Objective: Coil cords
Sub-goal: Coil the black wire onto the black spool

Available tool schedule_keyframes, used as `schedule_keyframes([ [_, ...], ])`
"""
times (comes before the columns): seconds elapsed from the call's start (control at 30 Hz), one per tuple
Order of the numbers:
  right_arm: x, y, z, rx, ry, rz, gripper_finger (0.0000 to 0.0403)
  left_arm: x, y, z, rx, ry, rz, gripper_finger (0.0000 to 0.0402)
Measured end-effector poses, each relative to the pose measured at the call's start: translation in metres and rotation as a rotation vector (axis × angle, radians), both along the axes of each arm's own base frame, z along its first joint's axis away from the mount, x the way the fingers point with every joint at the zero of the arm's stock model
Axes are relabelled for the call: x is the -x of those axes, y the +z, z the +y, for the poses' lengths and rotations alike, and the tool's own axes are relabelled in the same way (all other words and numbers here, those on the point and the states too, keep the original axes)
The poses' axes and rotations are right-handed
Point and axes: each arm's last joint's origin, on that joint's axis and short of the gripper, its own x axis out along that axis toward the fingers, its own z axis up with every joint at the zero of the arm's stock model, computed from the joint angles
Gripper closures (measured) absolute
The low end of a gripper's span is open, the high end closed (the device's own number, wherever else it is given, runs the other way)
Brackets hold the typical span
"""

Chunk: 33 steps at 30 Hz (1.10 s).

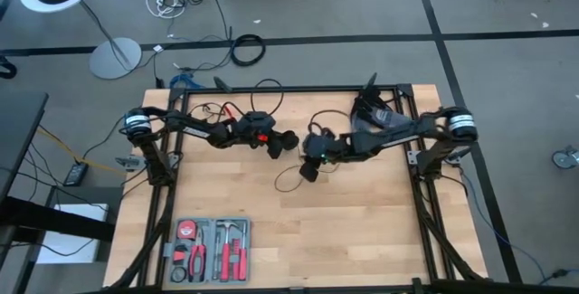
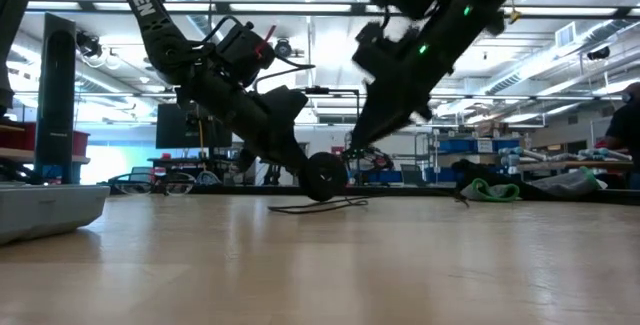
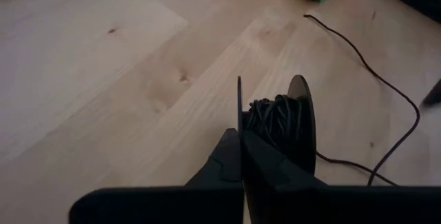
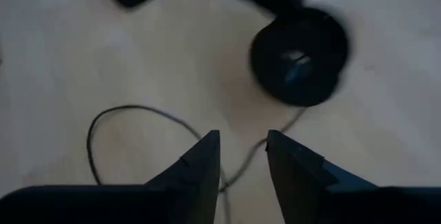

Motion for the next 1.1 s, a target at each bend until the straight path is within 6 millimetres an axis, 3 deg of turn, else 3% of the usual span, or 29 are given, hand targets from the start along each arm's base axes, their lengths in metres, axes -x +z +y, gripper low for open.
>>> schedule_keyframes([
  [0.23,0.015,0.023,-0.002,0.060,-0.054,-0.005,0.0292,0.000,0.000,0.000,0.000,-0.004,-0.007,0.0401],
  [1.1,-0.007,0.052,-0.002,0.048,-0.065,-0.398,0.0291,0.000,0.000,-0.001,0.027,-0.039,-0.013,0.0401],
])
